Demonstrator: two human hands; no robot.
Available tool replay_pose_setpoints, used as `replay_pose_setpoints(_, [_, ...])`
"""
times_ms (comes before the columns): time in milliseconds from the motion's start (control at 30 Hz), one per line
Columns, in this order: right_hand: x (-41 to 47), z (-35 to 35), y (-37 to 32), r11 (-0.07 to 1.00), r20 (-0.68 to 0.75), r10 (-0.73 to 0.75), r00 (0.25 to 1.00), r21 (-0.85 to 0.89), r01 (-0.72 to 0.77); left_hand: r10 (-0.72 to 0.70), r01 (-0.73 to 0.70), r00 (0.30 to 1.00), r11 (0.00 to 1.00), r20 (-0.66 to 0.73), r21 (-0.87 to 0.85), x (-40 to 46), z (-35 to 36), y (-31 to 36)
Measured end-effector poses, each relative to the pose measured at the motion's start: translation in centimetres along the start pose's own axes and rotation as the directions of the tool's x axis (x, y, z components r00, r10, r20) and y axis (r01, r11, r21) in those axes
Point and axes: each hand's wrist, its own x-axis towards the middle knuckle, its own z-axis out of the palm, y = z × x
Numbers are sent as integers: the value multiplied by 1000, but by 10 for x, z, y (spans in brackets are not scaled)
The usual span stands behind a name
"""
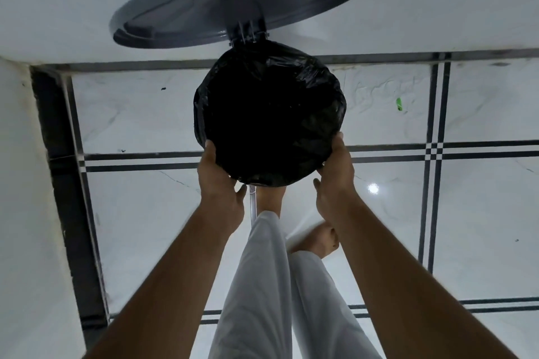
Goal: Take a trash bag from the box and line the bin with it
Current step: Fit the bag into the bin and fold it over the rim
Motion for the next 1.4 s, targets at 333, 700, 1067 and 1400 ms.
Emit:
replay_pose_setpoints(333, [0, -2, 2, 1000, -12, 18, 1000, -11, -18, -108, 109, 994, 994, 6, -24, -3, -11, 16])
replay_pose_setpoints(700, [-1, 0, -5, 1000, -165, -7, 986, -25, 3, -96, 104, 988, 993, -119, 63, 1, -15, 26])
replay_pose_setpoints(1067, [12, 16, -20, 987, -167, -98, 981, -144, 74, 78, -56, 992, 977, -102, 204, 7, -3, 36])
replay_pose_setpoints(1400, [25, 11, -29, 945, -168, -200, 965, -293, 145, 179, -83, 955, 927, -238, 366, 20, 3, 52])
